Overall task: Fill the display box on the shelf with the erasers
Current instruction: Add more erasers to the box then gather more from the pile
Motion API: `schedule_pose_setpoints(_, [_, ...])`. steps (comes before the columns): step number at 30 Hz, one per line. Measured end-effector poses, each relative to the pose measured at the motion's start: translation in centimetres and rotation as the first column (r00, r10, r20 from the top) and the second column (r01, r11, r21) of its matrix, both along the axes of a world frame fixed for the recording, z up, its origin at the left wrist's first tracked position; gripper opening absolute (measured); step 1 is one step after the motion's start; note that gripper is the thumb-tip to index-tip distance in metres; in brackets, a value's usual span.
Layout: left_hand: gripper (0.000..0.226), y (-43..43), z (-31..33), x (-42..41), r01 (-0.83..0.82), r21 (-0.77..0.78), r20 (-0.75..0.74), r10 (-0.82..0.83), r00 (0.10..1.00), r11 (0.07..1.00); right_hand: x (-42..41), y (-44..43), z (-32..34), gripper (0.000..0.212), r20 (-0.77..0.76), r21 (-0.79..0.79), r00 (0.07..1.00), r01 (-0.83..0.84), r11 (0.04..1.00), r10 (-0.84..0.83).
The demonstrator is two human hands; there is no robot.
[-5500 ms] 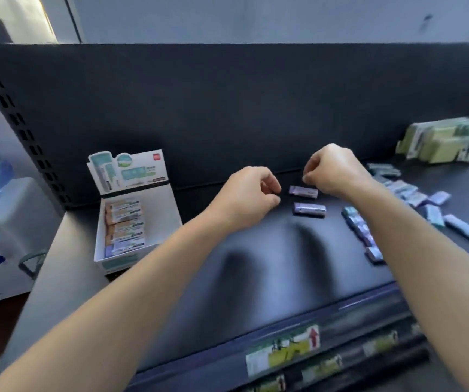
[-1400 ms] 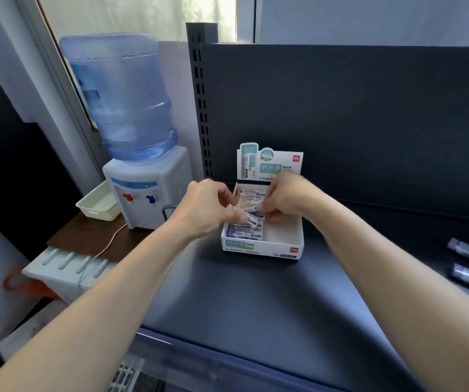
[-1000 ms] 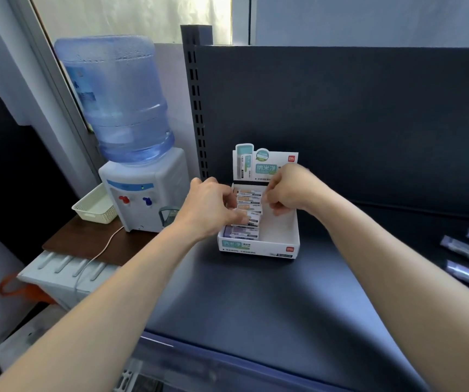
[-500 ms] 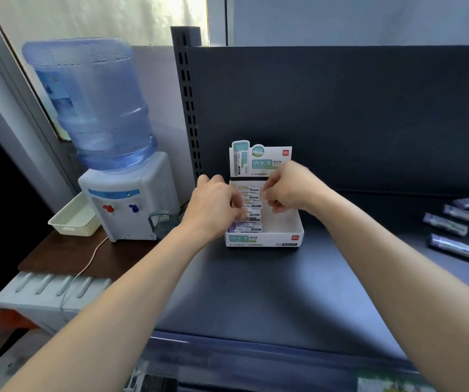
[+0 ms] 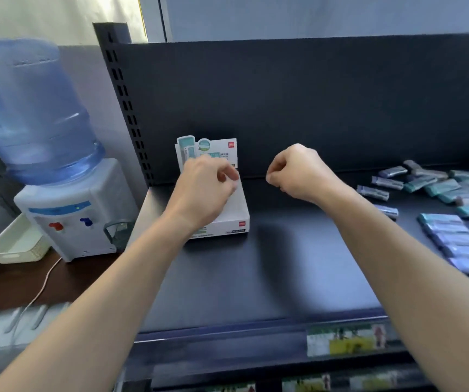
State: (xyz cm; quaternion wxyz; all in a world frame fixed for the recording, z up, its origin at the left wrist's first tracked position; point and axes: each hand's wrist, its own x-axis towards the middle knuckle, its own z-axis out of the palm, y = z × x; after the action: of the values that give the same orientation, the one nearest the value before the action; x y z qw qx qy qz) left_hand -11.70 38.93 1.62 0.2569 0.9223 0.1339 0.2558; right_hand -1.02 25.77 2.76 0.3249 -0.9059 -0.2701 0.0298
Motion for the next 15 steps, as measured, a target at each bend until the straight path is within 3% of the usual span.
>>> schedule_pose_setpoints(5, [0.009, -7.7, 0.6, 3.8, 0.194, 0.012, -0.041, -0.193, 0.98, 0.981, 2.9, -7.6, 0.5, 0.011, 0.073, -0.072, 0.99, 0.123, 0.99, -0.117])
schedule_pose_setpoints(15, [0.012, -25.3, -0.1, 14.0, 0.423, -0.028, -0.205, -0.419, 0.884, 0.906, 10.7, -28.2, 0.1, 0.019, 0.112, -0.155, 0.91, 0.414, 0.897, -0.4])
